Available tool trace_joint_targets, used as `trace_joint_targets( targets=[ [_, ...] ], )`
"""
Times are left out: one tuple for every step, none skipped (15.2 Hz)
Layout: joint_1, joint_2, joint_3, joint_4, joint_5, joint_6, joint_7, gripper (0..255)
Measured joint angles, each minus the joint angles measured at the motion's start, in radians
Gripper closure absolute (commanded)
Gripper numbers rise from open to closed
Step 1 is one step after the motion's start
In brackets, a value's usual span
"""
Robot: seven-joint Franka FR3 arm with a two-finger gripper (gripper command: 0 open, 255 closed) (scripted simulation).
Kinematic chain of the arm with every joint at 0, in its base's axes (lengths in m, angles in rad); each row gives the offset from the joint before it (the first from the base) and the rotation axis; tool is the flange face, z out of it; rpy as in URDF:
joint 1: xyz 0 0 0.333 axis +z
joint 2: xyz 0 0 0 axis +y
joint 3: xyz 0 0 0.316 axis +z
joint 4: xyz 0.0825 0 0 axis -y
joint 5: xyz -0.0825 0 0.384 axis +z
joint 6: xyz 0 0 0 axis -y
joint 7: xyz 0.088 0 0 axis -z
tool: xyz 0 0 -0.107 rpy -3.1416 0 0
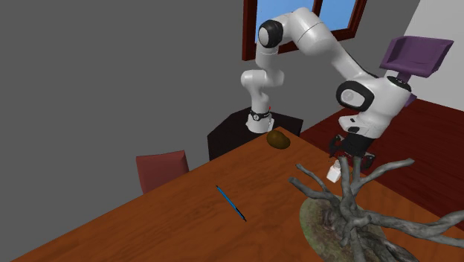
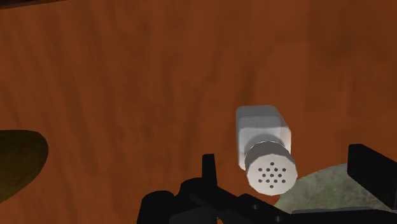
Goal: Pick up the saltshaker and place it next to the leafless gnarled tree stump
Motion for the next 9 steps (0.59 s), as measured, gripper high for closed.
trace_joint_targets(
  targets=[
    [0.000,-0.012,0.005,0.016,0.011,-0.025,-0.006,0],
    [0.004,-0.016,0.009,0.035,0.016,-0.048,-0.007,0],
    [0.003,-0.020,0.011,0.045,0.020,-0.061,-0.011,0],
    [0.003,-0.022,0.012,0.050,0.023,-0.067,-0.013,0],
    [0.003,-0.023,0.012,0.052,0.024,-0.070,-0.014,0],
    [0.003,-0.024,0.012,0.053,0.024,-0.072,-0.014,0],
    [0.002,-0.024,0.012,0.053,0.025,-0.072,-0.015,0],
    [0.002,-0.024,0.012,0.053,0.025,-0.073,-0.015,0],
    [0.002,-0.025,0.012,0.053,0.025,-0.073,-0.015,0]
  ],
)
